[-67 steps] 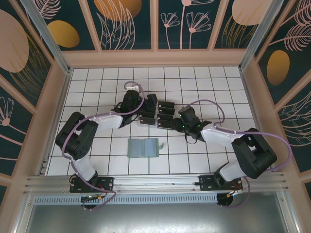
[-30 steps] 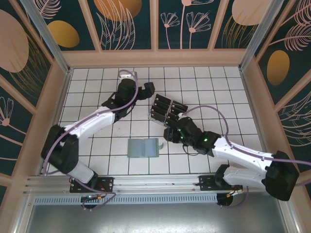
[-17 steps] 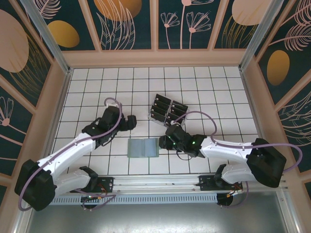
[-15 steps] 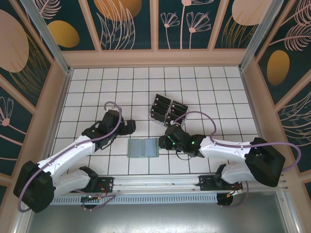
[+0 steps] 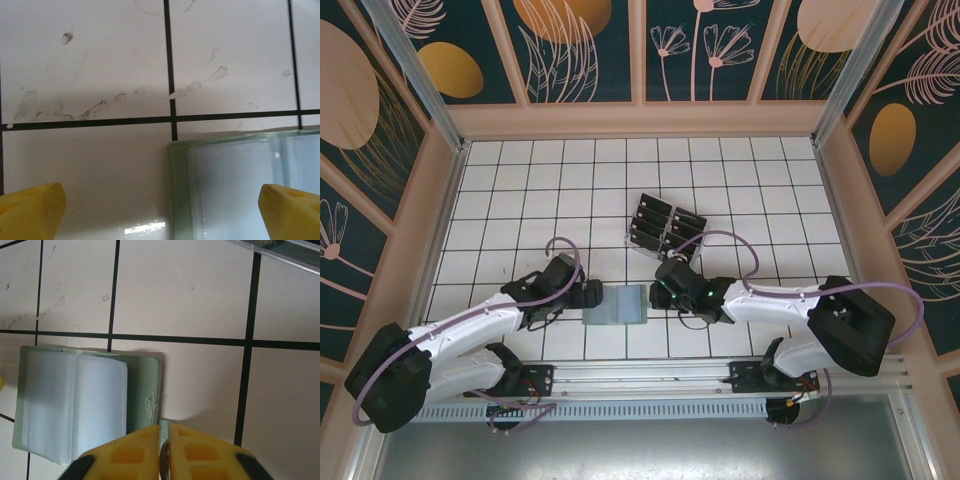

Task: Put the credit cards into the card holder
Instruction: Move the card holder to the bottom-center of the table.

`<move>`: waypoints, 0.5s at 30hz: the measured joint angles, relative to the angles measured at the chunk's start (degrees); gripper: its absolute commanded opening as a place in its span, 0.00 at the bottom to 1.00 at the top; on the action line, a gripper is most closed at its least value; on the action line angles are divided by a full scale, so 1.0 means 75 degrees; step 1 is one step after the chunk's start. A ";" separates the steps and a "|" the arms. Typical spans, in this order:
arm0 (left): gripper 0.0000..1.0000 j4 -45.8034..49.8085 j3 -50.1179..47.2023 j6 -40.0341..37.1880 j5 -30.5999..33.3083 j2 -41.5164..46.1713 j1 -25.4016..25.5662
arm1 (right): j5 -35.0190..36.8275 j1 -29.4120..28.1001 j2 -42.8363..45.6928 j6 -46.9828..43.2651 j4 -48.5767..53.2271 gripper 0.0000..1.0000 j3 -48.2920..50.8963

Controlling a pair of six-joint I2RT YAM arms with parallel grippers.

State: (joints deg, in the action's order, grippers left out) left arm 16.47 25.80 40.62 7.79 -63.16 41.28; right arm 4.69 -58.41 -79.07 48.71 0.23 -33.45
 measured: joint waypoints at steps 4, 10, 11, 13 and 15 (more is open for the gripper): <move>0.98 -0.0111 -0.0189 0.0032 0.0067 -0.0166 0.0044 | 0.0058 0.0000 -0.0085 0.0047 -0.0064 0.01 0.0000; 0.99 -0.0356 -0.0297 0.0055 0.0233 -0.0455 0.0058 | 0.0446 0.0064 -0.0082 0.0280 -0.0067 0.00 0.0017; 0.98 -0.0376 -0.0297 0.0055 0.0259 -0.0487 0.0067 | 0.0519 0.0099 -0.0076 0.0347 -0.0067 0.00 0.0044; 0.99 -0.0402 -0.0280 0.0052 0.0350 -0.0577 0.0093 | 0.0673 0.0210 0.0003 0.0487 -0.0082 0.00 0.0169; 0.98 -0.0399 -0.0224 0.0050 0.0405 -0.0688 0.0108 | 0.0825 0.0332 0.0154 0.0609 -0.0093 0.00 0.0326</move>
State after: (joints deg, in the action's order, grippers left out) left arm 13.47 24.12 40.99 10.83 -68.31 42.09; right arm 10.87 -55.92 -77.91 53.28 -0.47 -31.00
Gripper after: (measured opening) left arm 0.985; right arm 0.047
